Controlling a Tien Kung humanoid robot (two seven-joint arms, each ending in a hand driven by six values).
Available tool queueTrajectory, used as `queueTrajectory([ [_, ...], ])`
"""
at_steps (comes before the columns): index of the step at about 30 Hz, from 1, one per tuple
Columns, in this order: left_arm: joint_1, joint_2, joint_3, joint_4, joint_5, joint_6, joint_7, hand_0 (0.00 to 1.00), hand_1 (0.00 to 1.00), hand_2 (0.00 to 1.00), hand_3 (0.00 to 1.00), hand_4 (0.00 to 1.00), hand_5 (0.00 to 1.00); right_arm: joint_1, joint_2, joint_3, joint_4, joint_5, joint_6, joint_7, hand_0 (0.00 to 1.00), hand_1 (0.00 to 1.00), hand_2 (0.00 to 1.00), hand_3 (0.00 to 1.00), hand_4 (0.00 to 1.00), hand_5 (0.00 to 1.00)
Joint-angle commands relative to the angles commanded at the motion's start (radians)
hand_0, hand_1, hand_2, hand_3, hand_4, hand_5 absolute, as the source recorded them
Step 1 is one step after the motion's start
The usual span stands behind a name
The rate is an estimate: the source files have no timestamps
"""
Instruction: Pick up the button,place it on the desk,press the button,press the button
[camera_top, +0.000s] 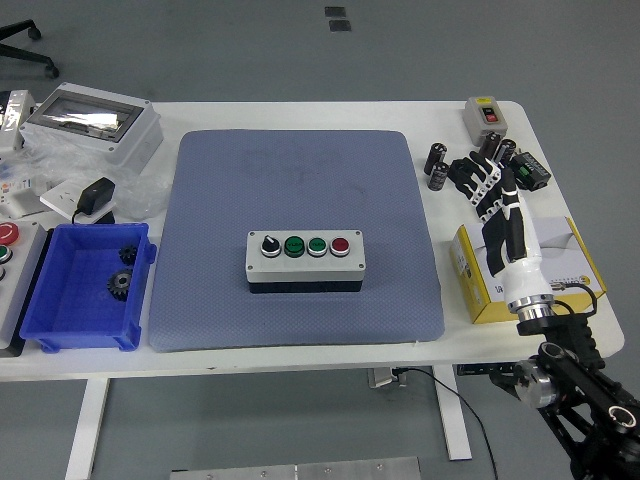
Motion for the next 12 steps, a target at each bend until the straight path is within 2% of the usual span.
queueTrajectory([
  [12, -0.005, 0.002, -0.004, 0.000, 0.008, -0.008, -0.003, 0.636, 0.540, 0.510, 0.626, 0.361, 0.046, -0.012, -0.002, 0.035, 0.029, -0.020, -0.007, -0.001, 0.876, 0.853, 0.872, 0.866, 0.964, 0.998],
])
